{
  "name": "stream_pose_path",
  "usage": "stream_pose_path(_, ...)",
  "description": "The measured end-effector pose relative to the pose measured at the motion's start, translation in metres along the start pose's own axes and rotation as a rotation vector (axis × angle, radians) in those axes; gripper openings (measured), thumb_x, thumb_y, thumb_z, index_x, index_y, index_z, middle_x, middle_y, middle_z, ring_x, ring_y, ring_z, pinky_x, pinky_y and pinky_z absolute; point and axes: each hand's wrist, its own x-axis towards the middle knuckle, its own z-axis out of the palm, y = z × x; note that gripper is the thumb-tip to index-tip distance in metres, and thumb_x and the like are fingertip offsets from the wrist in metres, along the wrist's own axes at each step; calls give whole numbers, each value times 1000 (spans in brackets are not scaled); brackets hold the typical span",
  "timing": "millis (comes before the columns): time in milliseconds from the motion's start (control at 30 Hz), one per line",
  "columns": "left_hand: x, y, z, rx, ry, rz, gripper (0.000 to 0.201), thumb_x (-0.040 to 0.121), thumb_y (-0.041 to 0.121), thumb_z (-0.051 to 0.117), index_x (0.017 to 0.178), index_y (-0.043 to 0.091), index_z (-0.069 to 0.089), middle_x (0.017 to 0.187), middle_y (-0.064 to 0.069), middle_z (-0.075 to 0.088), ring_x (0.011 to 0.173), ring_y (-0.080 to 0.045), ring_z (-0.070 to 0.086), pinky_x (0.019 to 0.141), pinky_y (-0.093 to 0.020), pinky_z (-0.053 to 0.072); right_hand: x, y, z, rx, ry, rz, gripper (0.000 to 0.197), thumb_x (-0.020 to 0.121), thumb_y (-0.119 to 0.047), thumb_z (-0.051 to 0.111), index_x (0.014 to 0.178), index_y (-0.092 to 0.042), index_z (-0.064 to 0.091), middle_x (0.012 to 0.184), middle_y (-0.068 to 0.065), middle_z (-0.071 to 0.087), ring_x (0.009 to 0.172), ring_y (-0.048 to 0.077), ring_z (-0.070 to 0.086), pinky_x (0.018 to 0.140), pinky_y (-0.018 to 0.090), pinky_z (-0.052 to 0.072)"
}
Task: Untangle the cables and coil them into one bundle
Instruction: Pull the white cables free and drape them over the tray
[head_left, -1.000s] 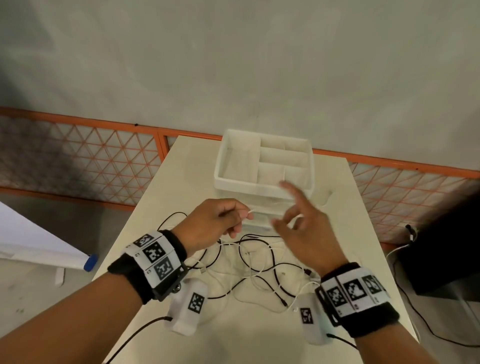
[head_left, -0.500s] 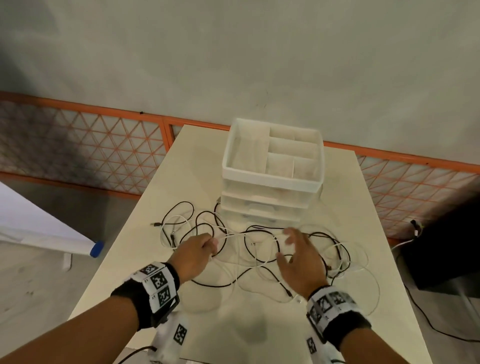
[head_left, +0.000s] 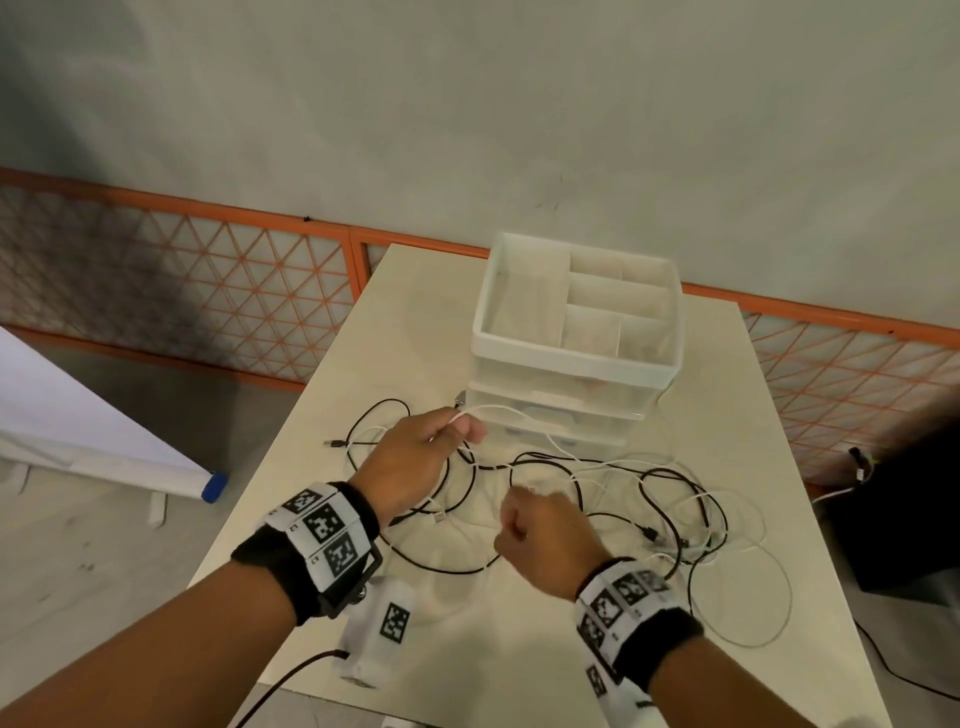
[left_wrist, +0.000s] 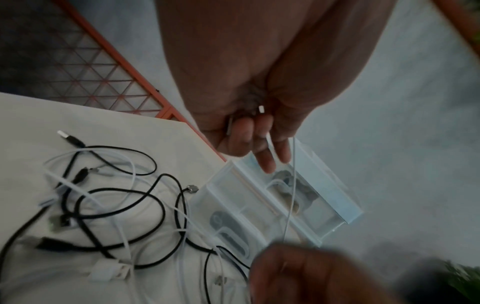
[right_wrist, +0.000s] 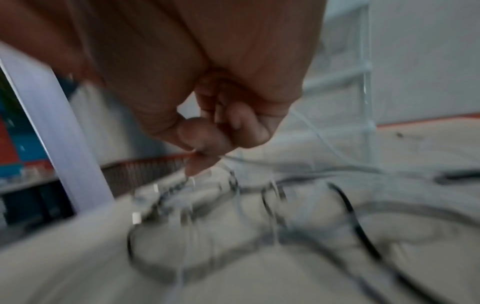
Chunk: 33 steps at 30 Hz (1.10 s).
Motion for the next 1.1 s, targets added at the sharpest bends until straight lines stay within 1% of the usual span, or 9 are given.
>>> stream_pose_path(33, -1, 6, 5, -10, -24, 40, 32, 106, 20, 40, 114, 8, 68, 72, -7, 60, 62, -26, 54, 77, -46, 42, 1, -10, -19, 75, 87, -91, 7, 82, -26, 62, 85, -20, 62, 68, -9, 64, 57, 3, 55, 63, 29, 53)
stream_pose_path(100, 4, 8, 18, -40, -76, 117, 30, 106, 22, 39, 112, 13, 67, 63, -1, 62, 51, -17, 54, 53, -26, 50, 1, -29, -61, 176, 302, -231, 3, 84, -14, 66, 86, -16, 66, 66, -14, 61, 49, -4, 52, 57, 11, 42)
stream_pose_path(133, 8, 6, 24, -51, -93, 125, 30, 106, 25, 38, 109, 17, 67, 61, 7, 63, 43, -8, 48, 45, -17, 41, 1, -37, -83, 208, 398, -249, 4, 87, -10, 66, 86, -14, 68, 67, -13, 62, 51, -6, 54, 56, 5, 37)
stream_pose_path(333, 32, -31, 21, 26, -70, 70, 35, 105, 31, 39, 85, 22, 67, 54, 15, 48, 52, 0, 42, 58, -23, 33, -12, -3, -179, 314, 920, 6, 11, 94, -17, 59, 91, -26, 65, 74, -16, 65, 59, 0, 57, 54, 8, 40)
stream_pose_path(467, 38, -37, 0, 238, -86, -5, 39, 105, 31, 39, 77, 16, 62, 64, 7, 53, 56, -3, 47, 60, -23, 37, -18, 40, -199, 253, 1154, 171, 13, 96, -16, 56, 100, -15, 67, 84, -3, 65, 70, 17, 58, 58, 16, 42)
stream_pose_path(667, 38, 9, -8, -119, -105, -80, 37, 105, 30, 41, 77, 10, 56, 59, 2, 44, 46, -9, 30, 43, -19, 24, -13, 65, -159, 87, 834, 261, 21, 90, -12, 67, 110, -17, 68, 108, 9, 63, 80, 21, 61, 76, 26, 40)
stream_pose_path(833, 32, 34, -5, -285, -239, -72, 32, 105, 29, 42, 85, 11, 60, 62, 4, 45, 50, -9, 31, 51, -23, 30, 0, 48, -125, 32, 666, 229, 24, 84, -4, 68, 102, -19, 71, 90, 8, 59, 78, 23, 57, 73, 26, 38)
stream_pose_path(933, 30, 35, -9, -311, -228, -53, 31, 105, 23, 44, 83, 10, 61, 65, 1, 45, 54, -11, 31, 51, -22, 32, 4, 59, -128, 58, 601, 374, 18, 85, -10, 63, 88, -25, 72, 94, 8, 66, 88, 28, 63, 74, 31, 44)
stream_pose_path(1100, 31, 10, -31, -175, 0, -86, 32, 105, 16, 41, 79, 9, 60, 73, -4, 44, 54, -9, 35, 52, -22, 33, -13, 89, -149, 59, 697, 717, 21, 94, -32, 58, 103, -22, 74, 129, 19, 49, 100, 42, 61, 93, 44, 47)
